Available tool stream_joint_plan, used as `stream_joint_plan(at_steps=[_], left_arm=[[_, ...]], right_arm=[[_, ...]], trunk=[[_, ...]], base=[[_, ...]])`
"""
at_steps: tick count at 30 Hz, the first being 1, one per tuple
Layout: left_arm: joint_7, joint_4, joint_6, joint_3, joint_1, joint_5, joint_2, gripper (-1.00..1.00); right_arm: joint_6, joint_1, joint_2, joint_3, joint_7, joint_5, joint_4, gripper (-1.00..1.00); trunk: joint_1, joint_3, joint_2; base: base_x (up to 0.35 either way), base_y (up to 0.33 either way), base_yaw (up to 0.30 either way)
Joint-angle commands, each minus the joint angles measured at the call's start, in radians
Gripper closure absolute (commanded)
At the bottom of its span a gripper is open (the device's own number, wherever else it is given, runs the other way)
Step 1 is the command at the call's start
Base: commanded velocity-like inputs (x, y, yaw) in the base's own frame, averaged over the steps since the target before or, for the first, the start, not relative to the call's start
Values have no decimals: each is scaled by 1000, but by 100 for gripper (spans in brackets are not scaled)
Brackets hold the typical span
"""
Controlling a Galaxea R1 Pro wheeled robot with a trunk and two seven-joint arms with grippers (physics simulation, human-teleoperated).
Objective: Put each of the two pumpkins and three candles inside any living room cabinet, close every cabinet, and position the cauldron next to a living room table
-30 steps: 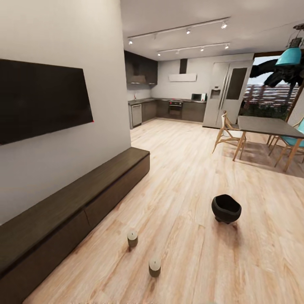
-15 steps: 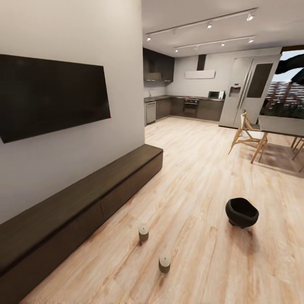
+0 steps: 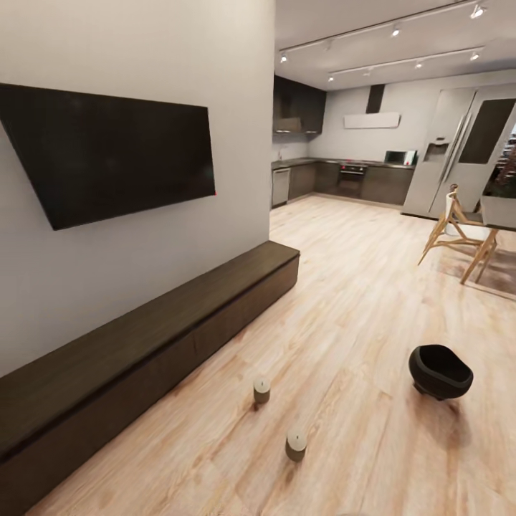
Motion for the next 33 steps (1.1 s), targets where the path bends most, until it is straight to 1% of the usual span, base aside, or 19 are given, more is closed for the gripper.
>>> stream_joint_plan(at_steps=[1, 7, 12, 21, 33], left_arm=[[3, -2, 4, 2, 0, 9, -1, -100], [3, -2, 4, 2, 0, 8, -5, -100], [5, -2, 4, 2, 0, 7, -13, -100], [6, -1, 4, 2, 0, 6, -14, -100], [6, -1, 4, 1, 0, 6, -16, -100]], right_arm=[[8, 0, 0, 6, -5, 1, -2, -100], [8, 0, 0, 6, -5, 1, -2, -100], [7, 0, 0, 7, -5, 1, -2, -100], [8, 0, 0, 7, -5, 1, -2, -100], [8, 0, 0, 6, -4, -1, -2, -100]], trunk=[[0, -2, -1], [0, -9, -1], [0, -14, -1], [0, -23, -1], [0, -24, -1]], base=[[-76, 0, 227], [-82, 0, 227], [-73, 0, 230], [-9, 0, 230], [0, 0, 23]])
